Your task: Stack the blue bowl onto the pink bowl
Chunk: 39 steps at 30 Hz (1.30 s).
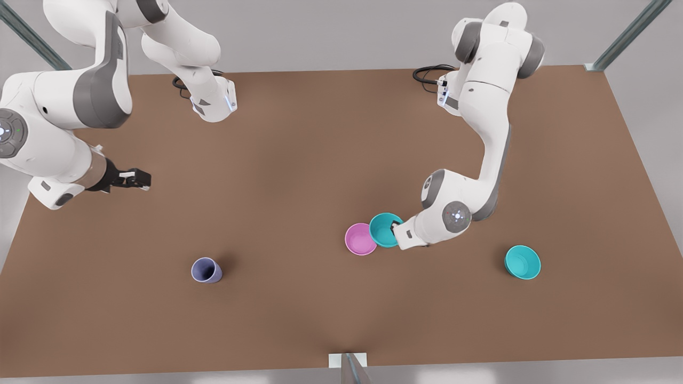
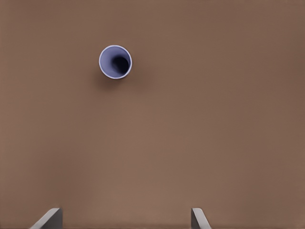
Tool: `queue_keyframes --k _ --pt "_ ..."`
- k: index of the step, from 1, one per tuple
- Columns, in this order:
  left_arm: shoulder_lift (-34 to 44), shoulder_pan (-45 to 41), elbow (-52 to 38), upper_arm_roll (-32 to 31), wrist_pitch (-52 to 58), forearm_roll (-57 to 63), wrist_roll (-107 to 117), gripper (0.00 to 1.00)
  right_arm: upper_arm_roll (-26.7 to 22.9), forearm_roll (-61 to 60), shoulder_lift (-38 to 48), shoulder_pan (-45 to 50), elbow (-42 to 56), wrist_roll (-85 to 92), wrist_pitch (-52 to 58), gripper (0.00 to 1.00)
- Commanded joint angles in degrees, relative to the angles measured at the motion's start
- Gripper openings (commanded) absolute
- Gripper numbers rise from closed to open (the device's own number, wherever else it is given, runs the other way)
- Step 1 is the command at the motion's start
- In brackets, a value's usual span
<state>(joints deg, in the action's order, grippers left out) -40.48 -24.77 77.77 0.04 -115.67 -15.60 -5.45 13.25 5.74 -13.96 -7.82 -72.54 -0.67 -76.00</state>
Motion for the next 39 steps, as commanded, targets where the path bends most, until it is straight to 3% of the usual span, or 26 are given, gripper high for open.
queue_keyframes --k 1,4,24,25,26,28,29,30,32,33,34,36,39 --pt "-2.6 -0.7 -3.6 -0.1 4.0 -0.4 49.7 0.21 0.0 0.0 0.1 0.0 0.0 5.3 0.2 1.0" --pt "-6.7 -2.5 -9.4 -1.2 4.0 -0.4 55.0 0.21 0.0 0.0 0.1 0.0 0.0 5.3 0.2 1.0" --pt "-9.4 -3.7 -8.4 -1.3 3.5 -0.2 54.1 0.21 0.0 0.0 0.0 0.4 -0.1 5.3 0.2 1.0" --pt "-9.4 -3.7 -8.4 -1.3 3.5 -0.2 54.0 0.28 0.0 0.0 0.0 0.4 -0.1 5.2 0.2 1.0" --pt "-9.4 -3.6 -8.4 -1.3 3.5 -0.2 53.3 1.0 0.0 0.0 0.0 0.4 -0.1 5.2 0.2 1.0" --pt "-8.4 -3.4 -8.4 -1.3 5.3 0.0 51.7 1.0 0.0 0.0 0.0 0.4 -0.1 5.2 0.2 1.0" --pt "-6.2 -3.5 -8.4 1.4 11.7 1.2 48.4 1.0 0.0 0.0 0.0 0.4 -0.1 5.2 0.2 1.0" --pt "-2.9 -3.5 -8.4 5.1 20.4 4.3 41.8 1.0 0.0 0.1 0.0 0.4 -0.1 5.2 0.2 1.0" --pt "11.0 -3.4 -8.7 19.4 41.2 11.7 15.3 1.0 0.0 0.1 0.1 0.4 -0.1 5.2 0.2 1.0" --pt "14.8 -3.4 -9.2 19.9 44.6 12.4 12.0 1.0 0.0 0.1 0.0 0.4 -0.1 5.2 0.2 1.0" --pt "16.0 -3.0 -12.6 19.9 48.8 12.4 13.1 1.0 0.0 0.0 0.0 0.4 -0.1 5.2 0.2 1.0" --pt "24.6 14.3 -6.8 -1.9 43.0 21.2 12.3 1.0 0.0 0.1 0.0 0.4 -0.1 5.2 0.2 1.0" --pt "25.6 14.8 -7.1 -0.4 43.9 17.5 12.3 1.0 0.0 0.2 0.2 0.0 0.0 5.4 0.4 1.0"
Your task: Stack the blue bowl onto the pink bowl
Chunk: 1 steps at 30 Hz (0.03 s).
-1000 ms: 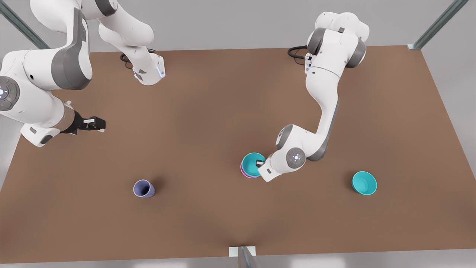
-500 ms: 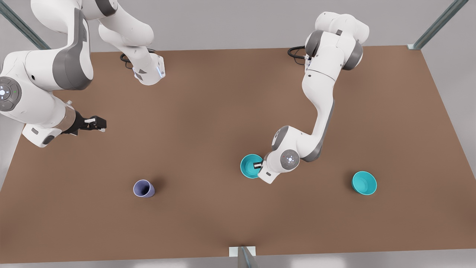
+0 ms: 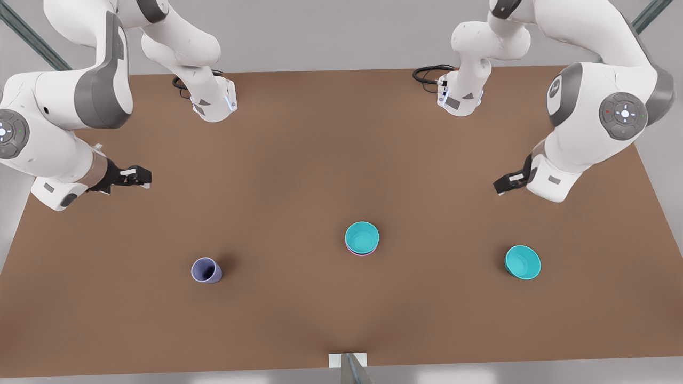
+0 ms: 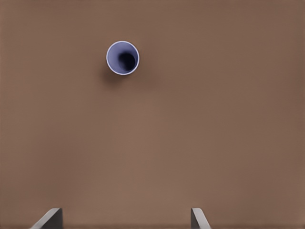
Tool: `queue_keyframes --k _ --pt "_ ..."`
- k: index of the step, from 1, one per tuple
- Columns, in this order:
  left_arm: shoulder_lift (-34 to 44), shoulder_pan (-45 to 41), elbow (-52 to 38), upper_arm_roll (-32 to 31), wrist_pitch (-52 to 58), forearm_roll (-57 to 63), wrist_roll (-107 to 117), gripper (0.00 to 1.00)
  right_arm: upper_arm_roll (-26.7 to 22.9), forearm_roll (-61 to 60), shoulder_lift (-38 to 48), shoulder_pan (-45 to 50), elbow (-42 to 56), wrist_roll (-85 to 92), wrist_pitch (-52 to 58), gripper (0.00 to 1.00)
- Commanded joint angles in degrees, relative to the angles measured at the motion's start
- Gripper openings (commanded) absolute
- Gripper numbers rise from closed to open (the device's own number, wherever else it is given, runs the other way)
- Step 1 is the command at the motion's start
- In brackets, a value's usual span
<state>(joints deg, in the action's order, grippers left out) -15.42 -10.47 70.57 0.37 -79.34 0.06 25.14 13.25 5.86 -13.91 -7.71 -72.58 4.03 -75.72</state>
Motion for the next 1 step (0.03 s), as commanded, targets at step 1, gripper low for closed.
queue_keyframes --k 1 --pt "0.4 0.5 0.0 -0.3 8.8 1.9 -18.4 1.0 -0.1 0.1 0.2 -0.1 0.1 0.7 0.3 1.0"
